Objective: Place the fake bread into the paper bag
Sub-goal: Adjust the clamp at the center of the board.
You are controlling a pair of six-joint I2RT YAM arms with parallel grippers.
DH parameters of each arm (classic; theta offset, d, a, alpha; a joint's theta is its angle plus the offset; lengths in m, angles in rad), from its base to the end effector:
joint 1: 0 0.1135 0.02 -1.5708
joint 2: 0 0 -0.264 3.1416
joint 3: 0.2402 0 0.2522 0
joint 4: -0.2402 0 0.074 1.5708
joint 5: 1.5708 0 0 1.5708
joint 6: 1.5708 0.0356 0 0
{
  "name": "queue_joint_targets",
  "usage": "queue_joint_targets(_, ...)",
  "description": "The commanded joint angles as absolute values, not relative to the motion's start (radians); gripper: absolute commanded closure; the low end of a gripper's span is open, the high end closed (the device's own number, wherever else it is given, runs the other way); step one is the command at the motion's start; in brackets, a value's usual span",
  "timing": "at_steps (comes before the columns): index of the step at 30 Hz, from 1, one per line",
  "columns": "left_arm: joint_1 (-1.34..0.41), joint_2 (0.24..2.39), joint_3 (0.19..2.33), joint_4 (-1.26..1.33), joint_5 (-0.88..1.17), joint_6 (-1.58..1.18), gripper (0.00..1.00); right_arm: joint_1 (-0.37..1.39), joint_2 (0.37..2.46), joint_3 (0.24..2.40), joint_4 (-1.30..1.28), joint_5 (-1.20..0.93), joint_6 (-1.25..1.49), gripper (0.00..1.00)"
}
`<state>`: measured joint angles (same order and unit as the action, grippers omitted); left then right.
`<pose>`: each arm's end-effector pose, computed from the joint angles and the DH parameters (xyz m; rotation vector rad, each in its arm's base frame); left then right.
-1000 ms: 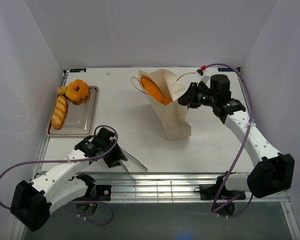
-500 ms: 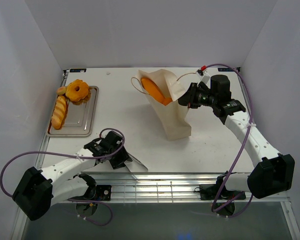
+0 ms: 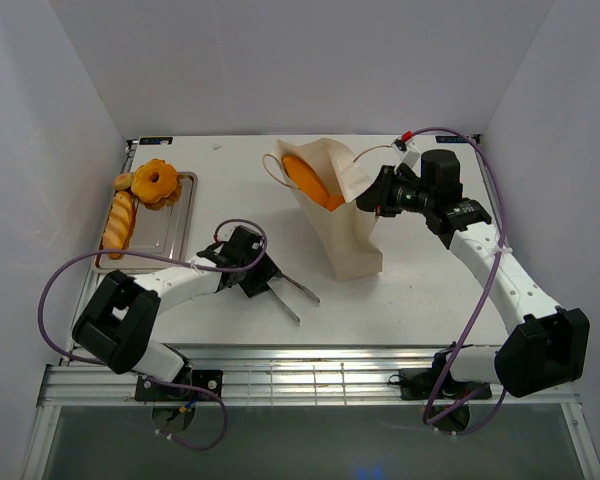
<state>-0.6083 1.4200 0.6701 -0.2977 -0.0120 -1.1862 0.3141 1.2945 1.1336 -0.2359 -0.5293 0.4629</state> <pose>0.2097 -0.1455 0.1565 -0.7881 2.6356 -0.5654 0.2759 0.1085 0.3470 -0.2131 2.0430 1.0164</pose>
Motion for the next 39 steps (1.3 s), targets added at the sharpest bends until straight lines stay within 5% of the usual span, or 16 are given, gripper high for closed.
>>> queue_joint_targets(1, -0.554, 1.479, 0.78, -0.222, -0.017, -1.145, 0.34, 0.313, 1.285, 1.135, -0.275, -0.522, 0.43, 0.92)
queue_joint_targets(13, -0.537, 1.253, 0.83, -0.422, -0.23, -1.0, 0.3, 0.313, 1.296, 1.147, -0.275, -0.528, 0.42, 0.92)
queue_joint_targets(28, -0.316, 1.724, 1.207, -0.304, -0.167, -0.628, 0.9, 0.313, 1.305, 1.135, -0.265, -0.519, 0.422, 0.92)
queue_joint_targets(39, -0.31, 2.042, 1.465, -0.33, -0.041, -0.48, 1.0, 0.311, 1.313, 1.147, -0.282, -0.506, 0.411, 0.92)
